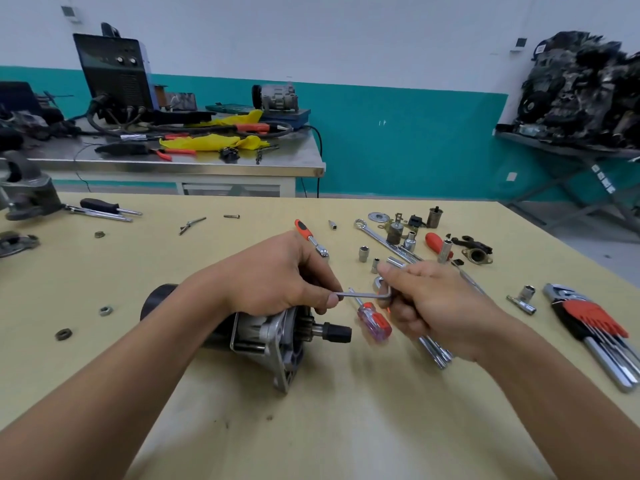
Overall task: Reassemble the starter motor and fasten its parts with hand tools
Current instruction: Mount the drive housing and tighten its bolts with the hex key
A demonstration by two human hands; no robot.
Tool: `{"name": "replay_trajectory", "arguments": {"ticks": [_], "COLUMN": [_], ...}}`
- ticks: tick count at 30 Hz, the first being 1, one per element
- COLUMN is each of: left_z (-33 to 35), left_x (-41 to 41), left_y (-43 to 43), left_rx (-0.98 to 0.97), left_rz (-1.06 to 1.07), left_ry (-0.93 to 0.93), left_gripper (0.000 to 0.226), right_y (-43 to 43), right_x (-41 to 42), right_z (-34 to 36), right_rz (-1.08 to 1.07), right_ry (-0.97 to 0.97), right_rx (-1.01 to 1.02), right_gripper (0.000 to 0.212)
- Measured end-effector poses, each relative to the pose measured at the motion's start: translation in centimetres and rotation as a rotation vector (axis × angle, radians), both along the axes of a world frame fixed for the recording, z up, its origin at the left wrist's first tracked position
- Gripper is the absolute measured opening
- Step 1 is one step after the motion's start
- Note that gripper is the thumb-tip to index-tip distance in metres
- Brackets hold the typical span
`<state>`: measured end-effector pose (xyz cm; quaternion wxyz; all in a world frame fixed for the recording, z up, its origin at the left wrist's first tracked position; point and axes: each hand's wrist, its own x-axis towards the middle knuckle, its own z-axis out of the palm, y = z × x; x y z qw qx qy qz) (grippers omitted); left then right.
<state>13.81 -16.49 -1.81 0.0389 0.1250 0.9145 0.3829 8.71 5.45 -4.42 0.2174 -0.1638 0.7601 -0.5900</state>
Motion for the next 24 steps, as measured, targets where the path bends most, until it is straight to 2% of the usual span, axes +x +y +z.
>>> {"name": "replay_trajectory", "arguments": {"ticks": [2,3,4,5,7,8,10,12,15,16,19,21,22,23,24], "left_z": [0.1,0.1,0.1,0.1,0.1,0.1,0.1,0.0,-0.1,-0.1,0.1,0.1,0.1,0.1,0.1], "left_x": [0.1,0.2,0.3,0.3,0.4,0.3,0.3,0.3,0.3,0.3,0.3,0.3,0.3,0.3,0.3], "left_y": [0.0,0.0,0.0,0.1,0.1,0.0,0.0,0.0,-0.1,-0.2,-0.2,-0.3,-0.3,-0.3,-0.3], "left_rx": [-0.002,0.003,0.01,0.015,0.013,0.009,0.003,0.001,0.009,0.014,0.024,0.017,0.013,0.012,0.015], "left_rz": [0.007,0.009,0.009,0.01,0.02,0.027,0.039,0.052,0.073,0.075,0.069,0.07,0.069,0.067,0.065], "left_ry": [0.001,0.005,0.008,0.006,0.001,0.002,0.005,0.016,0.031,0.031,0.02,0.017,0.019,0.023,0.027], "left_gripper": [0.008,0.009,0.011,0.012,0.01,0.009,0.009,0.009,0.01,0.01,0.009,0.009,0.009,0.009,0.01], "right_y": [-0.4,-0.4,-0.2,0.2,0.9,1.3,1.8,1.6,0.4,0.1,-0.4,-0.6,-0.7,-0.5,-0.2], "right_x": [0.1,0.1,0.0,-0.2,-0.1,-0.2,-0.2,-0.2,0.3,0.5,1.0,1.1,1.1,1.0,0.9], "right_z": [-0.1,-0.1,0.0,0.1,0.5,0.8,1.1,0.7,0.2,0.0,-0.1,0.0,0.1,0.2,0.3], "right_rz": [-0.043,-0.035,-0.02,0.002,0.058,0.087,0.135,0.122,0.073,0.05,0.028,0.029,0.043,0.061,0.084], "right_ry": [-0.318,-0.379,-0.329,-0.157,0.345,0.56,0.72,0.742,0.626,0.483,-0.132,-0.335,-0.335,-0.229,-0.042], "right_rx": [-0.103,-0.113,-0.066,0.042,0.277,0.315,0.275,0.265,0.308,0.276,0.008,-0.116,-0.132,-0.094,-0.004], "right_gripper": [0.052,0.053,0.054,0.055,0.051,0.046,0.039,0.035,0.044,0.046,0.047,0.045,0.044,0.044,0.044]}}
